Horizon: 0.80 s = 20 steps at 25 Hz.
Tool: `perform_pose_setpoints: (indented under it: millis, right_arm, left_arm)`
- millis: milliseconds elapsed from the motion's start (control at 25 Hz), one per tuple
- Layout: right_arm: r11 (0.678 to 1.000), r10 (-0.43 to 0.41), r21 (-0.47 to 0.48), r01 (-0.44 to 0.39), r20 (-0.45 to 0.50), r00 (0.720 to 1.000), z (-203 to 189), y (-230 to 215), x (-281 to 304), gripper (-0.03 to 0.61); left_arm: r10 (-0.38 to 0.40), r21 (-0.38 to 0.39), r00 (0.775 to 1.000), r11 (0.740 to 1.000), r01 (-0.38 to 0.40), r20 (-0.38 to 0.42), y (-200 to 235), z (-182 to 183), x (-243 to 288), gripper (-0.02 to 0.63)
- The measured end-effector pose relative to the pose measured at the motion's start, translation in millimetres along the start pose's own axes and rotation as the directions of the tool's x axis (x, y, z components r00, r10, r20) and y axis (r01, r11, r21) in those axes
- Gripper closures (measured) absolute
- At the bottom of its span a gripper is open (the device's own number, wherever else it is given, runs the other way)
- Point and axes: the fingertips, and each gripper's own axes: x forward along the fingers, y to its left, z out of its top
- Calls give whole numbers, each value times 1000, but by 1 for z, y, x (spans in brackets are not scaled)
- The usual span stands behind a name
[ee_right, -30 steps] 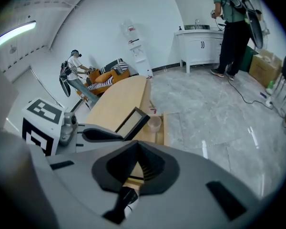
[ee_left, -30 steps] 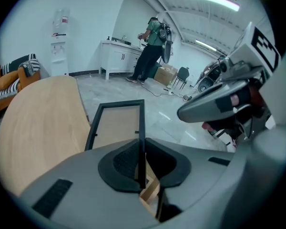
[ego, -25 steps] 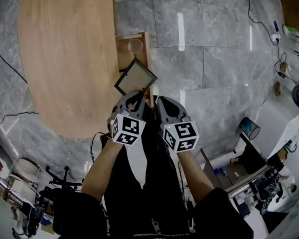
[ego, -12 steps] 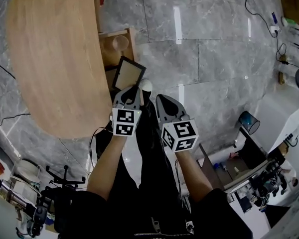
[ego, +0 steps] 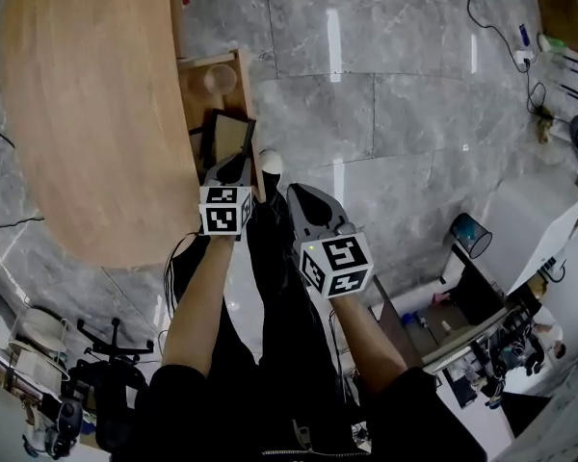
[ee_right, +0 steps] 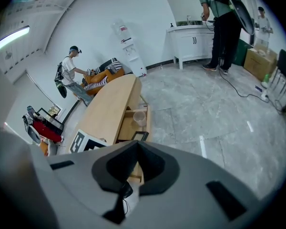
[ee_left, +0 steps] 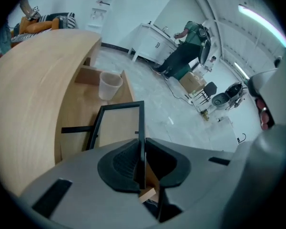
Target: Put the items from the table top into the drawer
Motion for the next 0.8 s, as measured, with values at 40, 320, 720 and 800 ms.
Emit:
perform_pose_setpoints:
  millis: [40,320,720,800]
  right_arm:
    - [1000,-1,-3,1,-3,1000,0,0,0,569]
    - [1000,-4,-14,4,-7,1000,2,3,2,569]
    - [999,24,-30,-23,15,1000,15,28,15,569]
    - [999,36,-42,-35,20,999,21,38,21,569]
  left_arm:
    - [-6,-2,1000,1000,6,-13,-1,-1,3,561]
    - [10,95,999,995,-6,-44,-8,-1,4,561]
    - [-1,251,995,968,-23,96,-13,48,-40,561]
    - [19,270,991,961,-55,136,-3,63,-54,561]
